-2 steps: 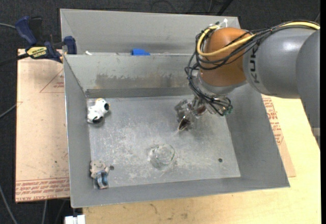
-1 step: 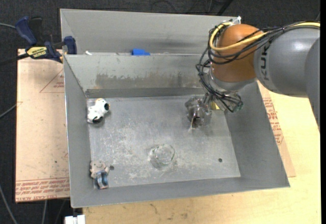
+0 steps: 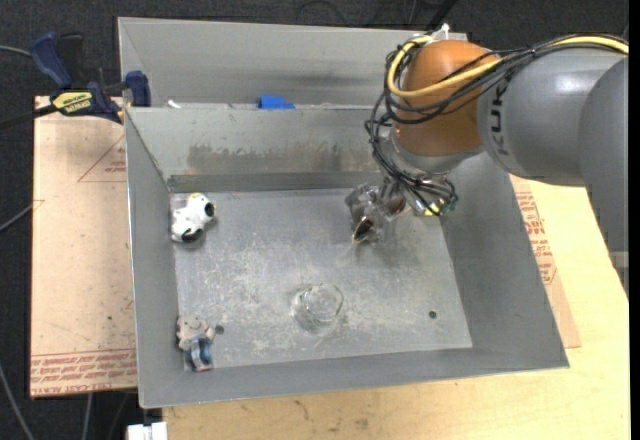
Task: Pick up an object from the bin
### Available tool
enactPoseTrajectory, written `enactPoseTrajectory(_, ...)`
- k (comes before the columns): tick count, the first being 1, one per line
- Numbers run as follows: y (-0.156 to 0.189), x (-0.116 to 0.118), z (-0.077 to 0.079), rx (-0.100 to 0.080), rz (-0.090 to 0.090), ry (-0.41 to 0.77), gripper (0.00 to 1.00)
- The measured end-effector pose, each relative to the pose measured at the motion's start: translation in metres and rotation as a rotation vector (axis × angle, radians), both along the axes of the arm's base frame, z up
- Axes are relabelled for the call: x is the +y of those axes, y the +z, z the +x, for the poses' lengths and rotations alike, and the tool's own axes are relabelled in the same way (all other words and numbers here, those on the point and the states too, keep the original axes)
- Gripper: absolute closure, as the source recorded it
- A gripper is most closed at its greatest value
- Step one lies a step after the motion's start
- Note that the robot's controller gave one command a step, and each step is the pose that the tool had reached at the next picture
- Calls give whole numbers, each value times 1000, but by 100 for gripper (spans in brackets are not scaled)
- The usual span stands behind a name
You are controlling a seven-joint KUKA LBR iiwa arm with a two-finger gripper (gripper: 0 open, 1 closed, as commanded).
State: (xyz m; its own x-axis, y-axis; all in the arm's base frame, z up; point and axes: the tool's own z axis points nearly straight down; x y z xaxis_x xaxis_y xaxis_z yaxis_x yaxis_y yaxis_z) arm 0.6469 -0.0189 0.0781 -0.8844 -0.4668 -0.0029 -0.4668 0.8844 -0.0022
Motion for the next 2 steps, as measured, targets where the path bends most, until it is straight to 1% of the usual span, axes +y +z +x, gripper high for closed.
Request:
enactPoseTrajectory(1, -3, -22, -3, 0, 7, -8, 100)
enactPoseTrajectory(2, 48, -21, 3, 6, -2, -19, 100)
